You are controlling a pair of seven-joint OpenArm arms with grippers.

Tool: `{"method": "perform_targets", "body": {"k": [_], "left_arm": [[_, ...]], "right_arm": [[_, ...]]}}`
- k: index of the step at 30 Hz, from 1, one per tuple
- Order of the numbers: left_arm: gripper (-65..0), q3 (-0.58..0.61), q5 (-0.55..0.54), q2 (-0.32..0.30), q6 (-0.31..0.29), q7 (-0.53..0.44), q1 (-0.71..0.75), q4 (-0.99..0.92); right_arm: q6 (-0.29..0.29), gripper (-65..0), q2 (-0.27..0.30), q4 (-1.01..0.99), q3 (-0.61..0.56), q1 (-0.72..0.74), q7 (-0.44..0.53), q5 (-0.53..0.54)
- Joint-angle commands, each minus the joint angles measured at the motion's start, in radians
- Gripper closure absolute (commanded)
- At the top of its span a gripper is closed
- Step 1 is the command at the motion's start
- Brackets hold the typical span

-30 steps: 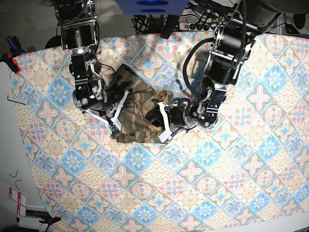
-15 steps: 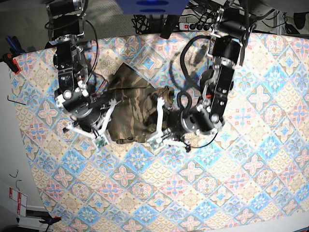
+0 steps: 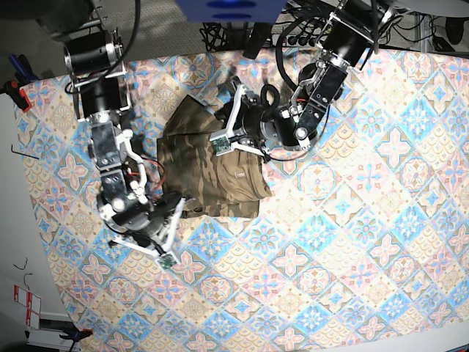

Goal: Fold the T-shirt properly
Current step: 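Press and tuck the folded bundle edges with both grippers into a square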

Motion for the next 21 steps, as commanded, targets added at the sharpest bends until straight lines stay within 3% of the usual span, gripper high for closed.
{"method": "perform_targets", "body": {"k": [1, 9, 14, 18, 21], "left_arm": [[-18.5, 0.011, -0.006, 0.001, -0.002, -0.024, -0.015, -0.027], [-18.5, 0.063, -0.009, 0.001, -0.002, -0.156, -0.042, -0.208], [-18.5, 0.061, -0.004, 0.001, -0.002, -0.175, -0.082, -0.236], [-18.5, 0.017, -0.007, 0.001, -0.002, -0.176, -0.15, -0.346], [-18.5, -0.037, -0.001, 0.001, -0.002, -0.178, -0.18, -0.391]], "right_arm": [[-0.005, -7.7, 0.0, -0.022, -0.012, 0.045, 0.028, -0.006], [-0.005, -7.7, -0.035, -0.404, -0.13, 0.198, 0.21, -0.008], [-0.007, -7.7, -0.035, -0.62, -0.181, 0.258, 0.325, -0.008], [-0.007, -7.7, -0.029, -0.666, -0.197, 0.258, 0.335, -0.024], [-0.007, -7.7, -0.029, -0.663, -0.196, 0.252, 0.314, -0.101]]}}
